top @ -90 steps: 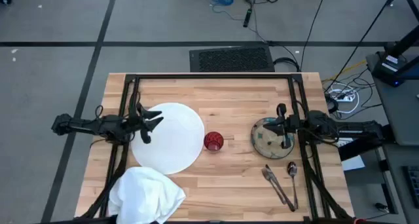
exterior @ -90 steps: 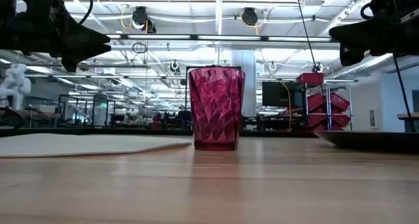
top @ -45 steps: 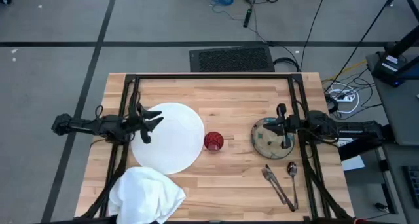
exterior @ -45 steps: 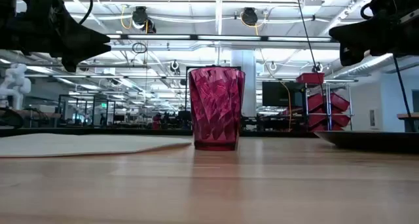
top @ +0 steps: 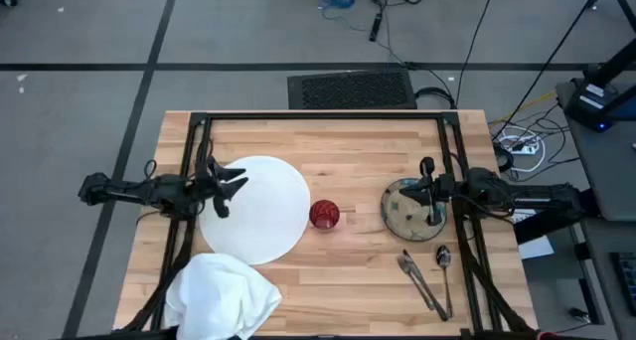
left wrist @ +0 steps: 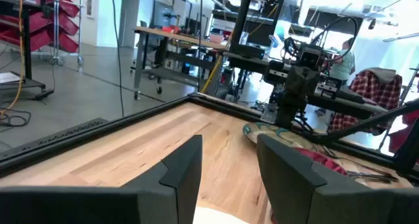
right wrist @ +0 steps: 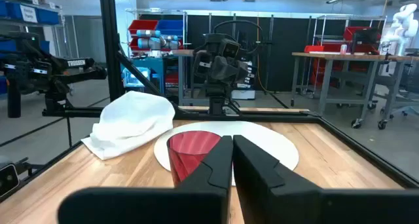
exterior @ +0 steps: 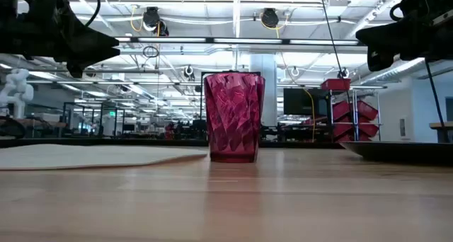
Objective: Set table place
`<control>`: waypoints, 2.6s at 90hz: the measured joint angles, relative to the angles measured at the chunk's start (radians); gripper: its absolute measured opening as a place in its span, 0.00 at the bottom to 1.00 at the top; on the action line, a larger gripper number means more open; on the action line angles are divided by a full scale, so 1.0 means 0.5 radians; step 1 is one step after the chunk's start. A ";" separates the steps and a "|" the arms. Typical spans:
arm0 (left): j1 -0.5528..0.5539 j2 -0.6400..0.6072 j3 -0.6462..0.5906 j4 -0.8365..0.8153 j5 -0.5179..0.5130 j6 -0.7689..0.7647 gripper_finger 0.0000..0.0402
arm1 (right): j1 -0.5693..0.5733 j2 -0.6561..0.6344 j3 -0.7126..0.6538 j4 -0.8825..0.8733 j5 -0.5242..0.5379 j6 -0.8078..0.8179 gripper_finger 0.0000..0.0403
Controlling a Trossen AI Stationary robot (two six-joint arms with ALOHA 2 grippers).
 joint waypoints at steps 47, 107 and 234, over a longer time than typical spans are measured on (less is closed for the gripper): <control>0.000 0.000 0.000 0.000 0.000 0.000 0.33 | 0.000 0.000 0.000 0.000 0.001 0.000 0.00; 0.000 0.000 0.000 0.001 0.000 0.000 0.33 | 0.000 0.000 0.000 0.000 0.001 0.000 0.00; 0.000 0.000 0.001 0.000 0.000 0.000 0.33 | 0.000 0.000 0.000 -0.011 0.005 -0.650 0.00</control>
